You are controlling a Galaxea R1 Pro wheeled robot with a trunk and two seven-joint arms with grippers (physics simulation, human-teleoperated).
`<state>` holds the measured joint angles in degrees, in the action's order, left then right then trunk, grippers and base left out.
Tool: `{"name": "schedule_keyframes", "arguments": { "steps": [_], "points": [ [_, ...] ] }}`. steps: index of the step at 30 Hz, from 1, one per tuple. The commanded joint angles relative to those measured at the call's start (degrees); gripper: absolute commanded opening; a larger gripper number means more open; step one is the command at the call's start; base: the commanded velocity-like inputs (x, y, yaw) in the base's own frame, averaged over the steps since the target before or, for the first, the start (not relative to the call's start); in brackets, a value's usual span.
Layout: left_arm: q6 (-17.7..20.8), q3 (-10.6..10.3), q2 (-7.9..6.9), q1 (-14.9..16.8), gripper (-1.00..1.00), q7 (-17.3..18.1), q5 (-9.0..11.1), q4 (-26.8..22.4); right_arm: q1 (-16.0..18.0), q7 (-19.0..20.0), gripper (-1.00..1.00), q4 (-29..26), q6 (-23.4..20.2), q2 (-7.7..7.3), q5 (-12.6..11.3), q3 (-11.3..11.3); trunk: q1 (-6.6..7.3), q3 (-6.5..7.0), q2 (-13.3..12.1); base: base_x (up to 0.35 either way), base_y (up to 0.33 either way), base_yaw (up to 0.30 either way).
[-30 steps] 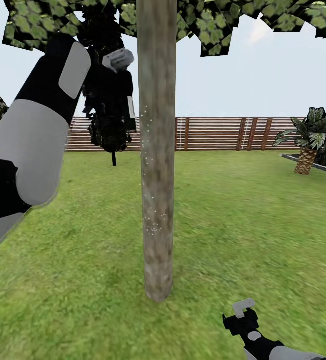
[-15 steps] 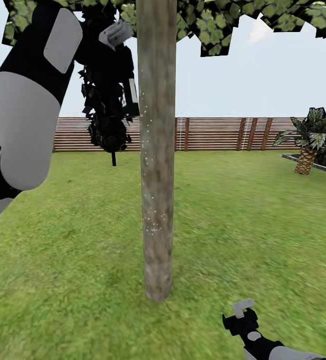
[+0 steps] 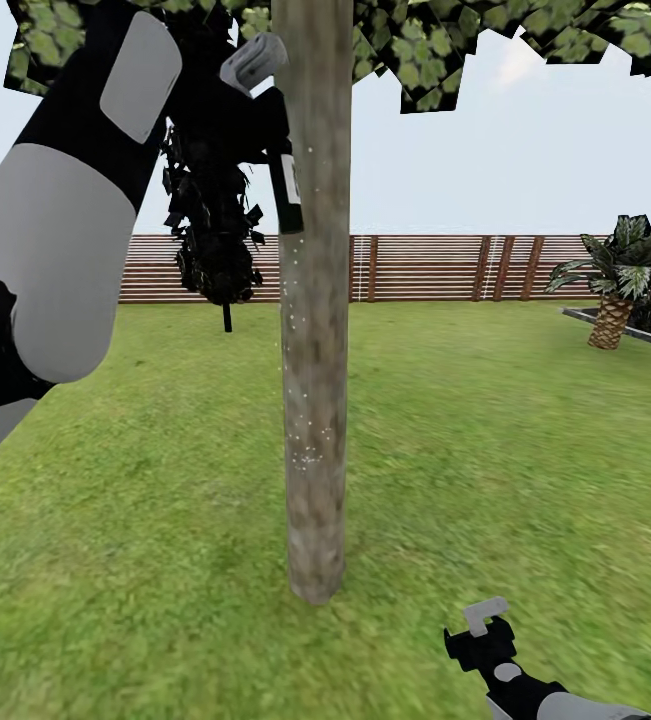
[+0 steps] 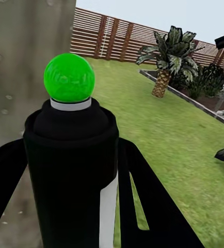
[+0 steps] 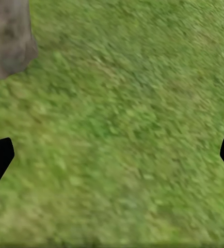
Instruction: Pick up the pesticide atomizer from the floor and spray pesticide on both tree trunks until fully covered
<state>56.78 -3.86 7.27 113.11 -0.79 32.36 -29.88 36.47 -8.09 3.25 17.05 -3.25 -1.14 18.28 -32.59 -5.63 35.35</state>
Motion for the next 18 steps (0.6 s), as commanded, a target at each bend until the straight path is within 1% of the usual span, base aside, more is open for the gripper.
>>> {"name": "schedule_keyframes", "arguments": {
  "steps": [1,9,12,16,18],
  "points": [
    [0.0,0.0,0.04,0.0,-1.00,0.0,0.0,0.0,0.0,0.0,1.00,0.0,0.0,0.00,0.0,0.0,0.00,0.00,0.0,0.000,0.000,0.000],
    [0.0,-0.1,0.83,0.0,-1.00,0.0,0.0,0.0,0.0,0.0,1.00,0.0,0.0,0.09,0.0,0.0,0.00,0.00,0.0,0.000,0.000,0.000],
    [0.0,-0.1,1.45,0.0,-1.00,0.0,0.0,-0.1,0.0,0.0,1.00,0.0,0.0,0.09,0.0,0.0,0.00,0.00,0.0,0.000,0.000,0.000],
    [-0.1,-0.3,2.73,0.0,-1.00,-0.1,-0.1,0.0,0.0,0.0,1.00,0.0,0.0,0.09,0.0,0.0,0.00,0.00,0.0,0.000,0.000,0.000],
    [-0.1,-0.5,2.73,0.0,-1.00,-0.2,-0.1,0.0,0.0,0.0,1.00,0.0,0.0,0.11,0.0,0.0,0.00,0.00,0.0,0.000,0.000,0.000]
  ]
}}
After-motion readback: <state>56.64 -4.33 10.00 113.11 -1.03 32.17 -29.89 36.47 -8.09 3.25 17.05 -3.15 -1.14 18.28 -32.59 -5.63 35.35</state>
